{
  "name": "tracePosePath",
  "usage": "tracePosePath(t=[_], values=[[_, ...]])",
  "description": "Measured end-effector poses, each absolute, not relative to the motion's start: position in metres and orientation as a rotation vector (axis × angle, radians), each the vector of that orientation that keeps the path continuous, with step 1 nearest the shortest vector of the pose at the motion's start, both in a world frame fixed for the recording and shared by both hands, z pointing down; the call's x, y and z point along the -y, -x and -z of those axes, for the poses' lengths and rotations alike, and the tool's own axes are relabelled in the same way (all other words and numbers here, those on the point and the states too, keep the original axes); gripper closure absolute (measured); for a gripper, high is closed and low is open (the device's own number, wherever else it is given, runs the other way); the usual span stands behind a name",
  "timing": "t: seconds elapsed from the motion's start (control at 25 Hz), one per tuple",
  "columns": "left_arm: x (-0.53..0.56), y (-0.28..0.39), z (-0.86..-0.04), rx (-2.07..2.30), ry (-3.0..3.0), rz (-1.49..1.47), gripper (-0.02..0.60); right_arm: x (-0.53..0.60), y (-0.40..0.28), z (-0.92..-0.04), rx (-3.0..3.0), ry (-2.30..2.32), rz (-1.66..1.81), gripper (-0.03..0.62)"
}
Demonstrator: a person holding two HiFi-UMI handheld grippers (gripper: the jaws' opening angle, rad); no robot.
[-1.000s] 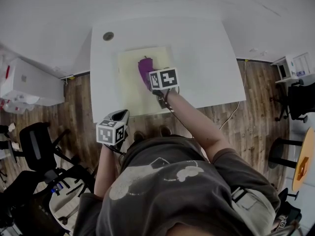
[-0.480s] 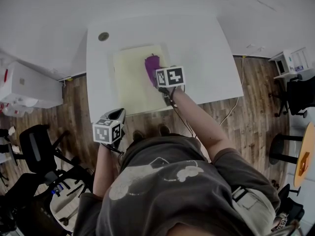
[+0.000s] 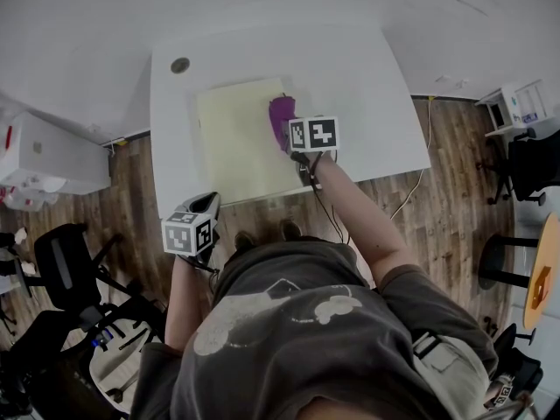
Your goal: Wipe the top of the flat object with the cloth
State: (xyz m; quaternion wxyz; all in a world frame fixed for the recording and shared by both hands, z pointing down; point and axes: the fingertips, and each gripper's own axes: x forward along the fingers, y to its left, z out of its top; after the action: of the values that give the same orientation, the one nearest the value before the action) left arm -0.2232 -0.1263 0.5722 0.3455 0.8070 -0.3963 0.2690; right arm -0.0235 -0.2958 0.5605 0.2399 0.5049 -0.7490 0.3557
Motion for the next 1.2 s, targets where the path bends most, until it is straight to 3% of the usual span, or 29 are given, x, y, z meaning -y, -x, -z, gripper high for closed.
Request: tracePosePath(t=[0.72,1.2], values=[[0.125,0.223,-0.572,1.033,-2.111,-0.692,0.583,0.285,0.0,-0.557,2.008,-1.46,-1.035,0.5],[0.123,0.225,-0.572,0.985,-2.22,-0.716,0.583,0.239,0.126,-0.534,2.187,-1.191,-0.992,0.5]])
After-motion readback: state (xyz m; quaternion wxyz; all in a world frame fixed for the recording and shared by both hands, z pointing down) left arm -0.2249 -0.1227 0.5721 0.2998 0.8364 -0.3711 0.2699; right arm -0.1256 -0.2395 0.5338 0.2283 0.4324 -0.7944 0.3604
